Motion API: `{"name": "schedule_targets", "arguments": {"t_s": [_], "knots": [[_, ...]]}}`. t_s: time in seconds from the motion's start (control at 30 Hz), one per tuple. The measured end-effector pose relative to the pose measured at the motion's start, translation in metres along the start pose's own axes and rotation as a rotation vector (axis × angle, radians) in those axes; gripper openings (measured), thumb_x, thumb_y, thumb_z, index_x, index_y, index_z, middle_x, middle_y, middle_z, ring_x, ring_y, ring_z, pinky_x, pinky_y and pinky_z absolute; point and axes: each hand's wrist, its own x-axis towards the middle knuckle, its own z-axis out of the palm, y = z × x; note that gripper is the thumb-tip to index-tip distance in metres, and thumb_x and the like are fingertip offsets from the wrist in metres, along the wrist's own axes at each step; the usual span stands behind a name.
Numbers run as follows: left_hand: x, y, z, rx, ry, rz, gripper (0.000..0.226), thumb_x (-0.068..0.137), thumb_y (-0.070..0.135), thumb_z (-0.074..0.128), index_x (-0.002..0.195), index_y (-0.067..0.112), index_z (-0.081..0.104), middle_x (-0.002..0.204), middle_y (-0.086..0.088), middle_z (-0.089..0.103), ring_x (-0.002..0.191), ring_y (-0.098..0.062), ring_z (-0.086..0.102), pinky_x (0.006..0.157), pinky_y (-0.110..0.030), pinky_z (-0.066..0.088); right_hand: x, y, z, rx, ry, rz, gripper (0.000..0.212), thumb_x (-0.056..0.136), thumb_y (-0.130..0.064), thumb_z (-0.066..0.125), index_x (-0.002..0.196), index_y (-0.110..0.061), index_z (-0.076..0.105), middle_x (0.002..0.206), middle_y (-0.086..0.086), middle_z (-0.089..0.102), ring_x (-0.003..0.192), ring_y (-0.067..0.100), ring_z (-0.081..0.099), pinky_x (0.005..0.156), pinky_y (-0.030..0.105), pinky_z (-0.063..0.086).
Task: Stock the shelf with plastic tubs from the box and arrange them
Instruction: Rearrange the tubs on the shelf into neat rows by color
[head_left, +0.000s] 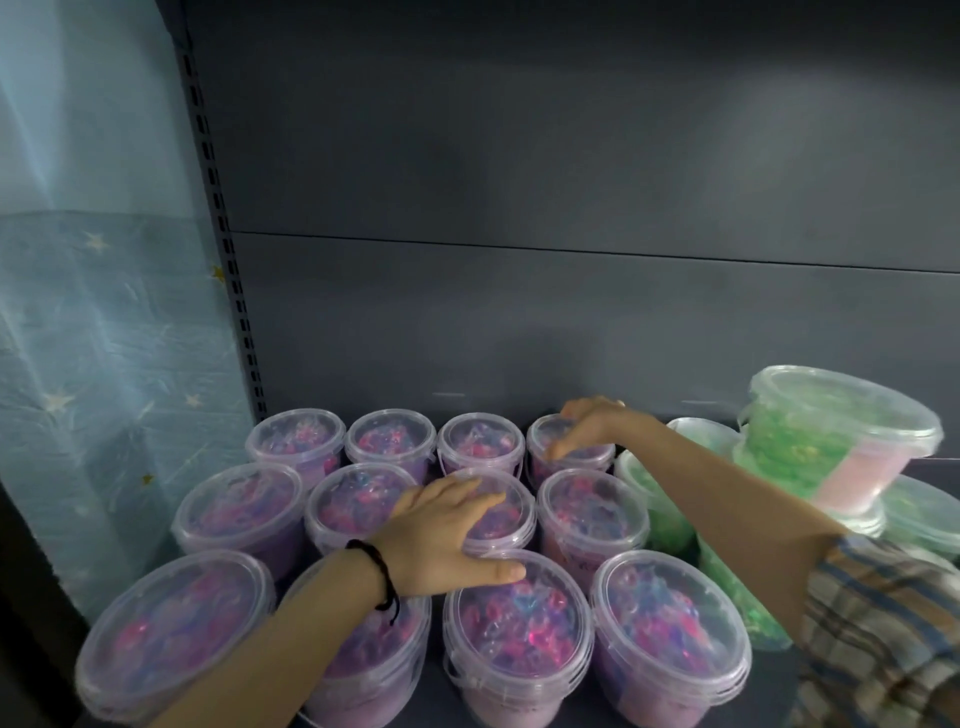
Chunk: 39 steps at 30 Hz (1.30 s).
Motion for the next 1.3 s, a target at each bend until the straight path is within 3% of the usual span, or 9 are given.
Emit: {"name": "schedule_targets", "arguments": {"t_s": [0.1,0.27,0.53,0.67,0.8,0.93,1.07,1.2,1.3], "knots": [[0.001,-0.001,0.004,0.007,0.007,0.014,0.088,0.079,0.079,0.047,0.151,0.04,0.016,0.162,0.012,0.002,0.146,-0.003,-0.008,0.112,-0.032,-0.008,-0.001,0.002,0.002,0.115,-0.054,0.032,0.09,0.071,-0.061,0.07,0.143,-0.018,0.037,0.146,0.012,0.035,0.132,0.031,0.039,0.105,0.038,0.039],[0.001,-0.003,0.003,0.019,0.02,0.017,0.087,0.078,0.08,0.047,0.151,0.042,0.017,0.162,0.014,0.001,0.146,-0.003,-0.007,0.114,-0.033,-0.007,-0.005,0.0,0.001,0.148,0.011,0.075,0.085,0.067,-0.071,0.062,0.132,-0.017,0.05,0.137,0.006,0.052,0.124,0.028,0.049,0.1,0.035,0.043],[0.0,-0.005,0.003,0.008,0.02,0.022,0.088,0.076,0.081,0.047,0.151,0.043,0.019,0.162,0.014,0.002,0.146,-0.001,-0.007,0.112,-0.03,-0.007,-0.008,0.001,-0.018,0.285,0.032,0.093,0.093,0.052,-0.077,0.062,0.125,-0.019,0.058,0.129,0.005,0.059,0.112,0.028,0.058,0.094,0.038,0.051],[0.001,-0.005,0.003,0.003,0.01,0.019,0.089,0.075,0.082,0.046,0.151,0.044,0.018,0.162,0.014,0.001,0.145,-0.001,-0.008,0.112,-0.031,-0.007,-0.009,-0.005,-0.008,0.199,0.012,0.142,0.103,0.051,-0.084,0.052,0.133,-0.023,0.053,0.14,0.004,0.052,0.125,0.03,0.051,0.101,0.037,0.044],[0.001,-0.005,0.003,0.0,0.003,0.015,0.088,0.075,0.082,0.046,0.15,0.045,0.018,0.162,0.015,0.0,0.145,0.0,-0.008,0.113,-0.032,-0.008,-0.006,-0.014,0.003,0.152,0.034,0.204,0.095,0.058,-0.083,0.042,0.134,-0.027,0.052,0.141,0.001,0.05,0.131,0.026,0.045,0.097,0.036,0.04],[0.0,-0.004,0.003,-0.006,0.001,0.012,0.087,0.076,0.081,0.046,0.151,0.045,0.018,0.162,0.015,0.0,0.145,0.0,-0.009,0.113,-0.033,-0.009,-0.007,-0.016,0.005,0.081,0.005,0.18,0.102,0.059,-0.091,0.03,0.144,-0.035,0.037,0.152,-0.006,0.035,0.144,0.024,0.023,0.11,0.041,0.028],[-0.001,-0.003,0.001,0.005,-0.003,0.013,0.086,0.078,0.079,0.046,0.151,0.044,0.018,0.162,0.014,0.0,0.146,-0.001,-0.009,0.115,-0.033,-0.008,-0.01,-0.01,0.001,0.081,-0.086,0.118,0.115,0.051,-0.098,0.033,0.15,-0.039,0.022,0.16,-0.008,0.016,0.147,0.025,0.018,0.117,0.047,0.018],[-0.002,-0.002,0.001,0.014,0.003,0.015,0.085,0.078,0.078,0.047,0.151,0.043,0.019,0.162,0.014,0.0,0.146,-0.001,-0.008,0.114,-0.033,-0.007,-0.013,-0.004,-0.003,0.139,-0.11,0.113,0.126,0.051,-0.093,0.054,0.15,-0.02,0.025,0.156,0.002,0.031,0.14,0.029,0.034,0.111,0.046,0.032],[-0.001,-0.003,0.002,0.017,0.004,0.017,0.086,0.078,0.079,0.046,0.151,0.043,0.018,0.162,0.014,0.0,0.146,-0.001,-0.008,0.115,-0.033,-0.007,-0.015,-0.007,0.001,0.083,-0.059,0.122,0.119,0.05,-0.098,0.044,0.143,-0.023,0.04,0.147,-0.001,0.044,0.133,0.027,0.044,0.106,0.041,0.038]]}}
